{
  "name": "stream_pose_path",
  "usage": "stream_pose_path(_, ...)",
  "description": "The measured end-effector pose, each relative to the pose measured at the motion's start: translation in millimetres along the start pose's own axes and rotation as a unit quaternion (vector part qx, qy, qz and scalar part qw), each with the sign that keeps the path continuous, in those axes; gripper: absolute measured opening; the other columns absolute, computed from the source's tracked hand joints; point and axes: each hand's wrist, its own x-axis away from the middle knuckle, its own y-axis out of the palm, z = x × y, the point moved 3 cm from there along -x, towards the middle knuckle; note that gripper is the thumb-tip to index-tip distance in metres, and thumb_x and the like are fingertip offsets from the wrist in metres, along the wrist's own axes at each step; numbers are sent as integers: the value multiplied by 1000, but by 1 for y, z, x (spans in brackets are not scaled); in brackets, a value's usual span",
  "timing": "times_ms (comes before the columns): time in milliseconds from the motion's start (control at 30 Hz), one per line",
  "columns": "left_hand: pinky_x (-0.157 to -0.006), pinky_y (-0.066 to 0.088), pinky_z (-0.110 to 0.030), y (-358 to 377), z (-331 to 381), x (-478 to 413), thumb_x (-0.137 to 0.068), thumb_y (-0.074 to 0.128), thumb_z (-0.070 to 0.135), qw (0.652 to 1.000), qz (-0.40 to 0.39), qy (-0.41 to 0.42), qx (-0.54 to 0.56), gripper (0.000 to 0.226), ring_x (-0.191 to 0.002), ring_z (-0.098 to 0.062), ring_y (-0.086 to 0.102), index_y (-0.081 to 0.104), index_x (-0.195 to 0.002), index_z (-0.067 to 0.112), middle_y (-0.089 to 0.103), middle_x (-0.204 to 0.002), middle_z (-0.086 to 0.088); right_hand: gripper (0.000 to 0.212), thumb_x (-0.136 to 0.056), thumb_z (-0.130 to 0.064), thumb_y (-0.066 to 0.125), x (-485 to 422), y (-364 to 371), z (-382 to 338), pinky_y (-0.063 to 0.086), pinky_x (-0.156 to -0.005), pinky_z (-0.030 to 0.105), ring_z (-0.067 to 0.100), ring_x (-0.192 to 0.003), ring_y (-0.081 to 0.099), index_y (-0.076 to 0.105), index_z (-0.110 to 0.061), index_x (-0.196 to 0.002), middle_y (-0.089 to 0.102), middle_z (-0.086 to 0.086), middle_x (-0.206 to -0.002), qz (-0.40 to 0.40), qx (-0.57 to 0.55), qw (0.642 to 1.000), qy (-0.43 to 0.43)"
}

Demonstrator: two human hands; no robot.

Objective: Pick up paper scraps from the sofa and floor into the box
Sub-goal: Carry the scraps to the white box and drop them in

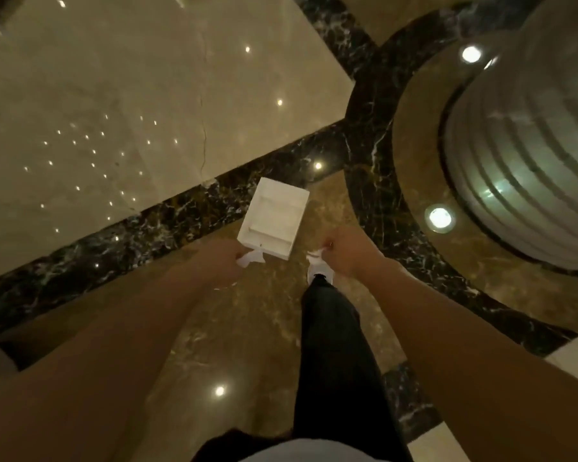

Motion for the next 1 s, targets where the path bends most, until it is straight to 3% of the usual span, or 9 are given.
stream_pose_path(100, -89, 49, -31, 15, 27, -107, -96, 55, 30, 991, -33, -51, 117, 31, -94, -21, 62, 63, -122, 15, 65, -116, -9, 21, -95, -13, 55, -122, -12, 35, 52, -85, 37, 22, -86, 61, 68, -1, -107, 64, 11, -92, 4, -186, 975, 121)
stream_pose_path(200, -81, 56, -35, 49, 41, -223, -93, 60, 26, 949, -46, -131, 283, 22, -90, -22, 67, 65, -107, 9, 69, -99, -7, 9, -95, -8, 56, -232, 11, 65, 50, -57, 32, 18, -58, 52, 61, -1, -96, 55, 10, -72, -49, -395, 878, 264)
stream_pose_path(300, -68, 54, -29, 90, 48, -332, -93, 60, 16, 870, -23, -204, 449, 8, -83, -22, 66, 64, -99, 13, 64, -86, -4, 8, -96, -8, 53, -335, 57, 90, 46, -54, 29, 17, -57, 50, 55, -8, -88, 51, 7, -69, -91, -427, 853, 285)
stream_pose_path(433, -75, 57, -43, 147, 19, -439, -93, 56, 4, 721, 16, -291, 629, 8, -78, -27, 64, 63, -98, 4, 62, -91, -14, 19, -97, -12, 49, -431, 134, 109, 53, -59, 31, 17, -60, 57, 51, -16, -79, 55, 5, -77, -147, -431, 851, 261)
stream_pose_path(500, -75, 58, -42, 166, -2, -463, -95, 57, 10, 677, 38, -331, 656, 7, -77, -26, 62, 61, -99, 6, 55, -88, -10, 13, -98, -21, 49, -456, 160, 116, 55, -56, 30, 18, -59, 59, 54, -15, -87, 56, 6, -82, -128, -458, 832, 287)
stream_pose_path(633, -67, 61, -31, 166, -34, -460, -94, 61, 15, 700, 68, -366, 609, 16, -75, -18, 59, 57, -108, 10, 53, -94, -2, 19, -95, -31, 48, -459, 181, 130, 57, -59, 31, 23, -70, 61, 56, -13, -93, 58, 8, -91, -138, -459, 815, 325)
stream_pose_path(700, -66, 60, -31, 151, -43, -437, -94, 60, 13, 708, 55, -375, 596, 6, -71, -16, 60, 58, -99, 11, 55, -93, -2, 24, -96, -32, 48, -440, 173, 130, 58, -60, 32, 24, -73, 60, 58, -11, -93, 61, 10, -91, -147, -425, 829, 333)
stream_pose_path(867, -57, 57, -31, 81, -39, -338, -97, 54, 23, 791, 54, -310, 525, 28, -81, -21, 64, 52, -124, 16, 54, -98, -2, 33, -99, -25, 47, -361, 103, 84, 55, -84, 40, 27, -84, 59, 57, -3, -122, 62, 14, -109, -159, -333, 886, 281)
stream_pose_path(1000, -75, 60, -39, 15, -18, -222, -93, 53, 31, 890, 119, -227, 377, 27, -87, -22, 65, 56, -117, 18, 63, -105, -4, 19, -96, -26, 51, -265, 44, 3, 50, -60, 29, 20, -61, 56, 59, -9, -96, 64, 11, -97, -136, -264, 934, 200)
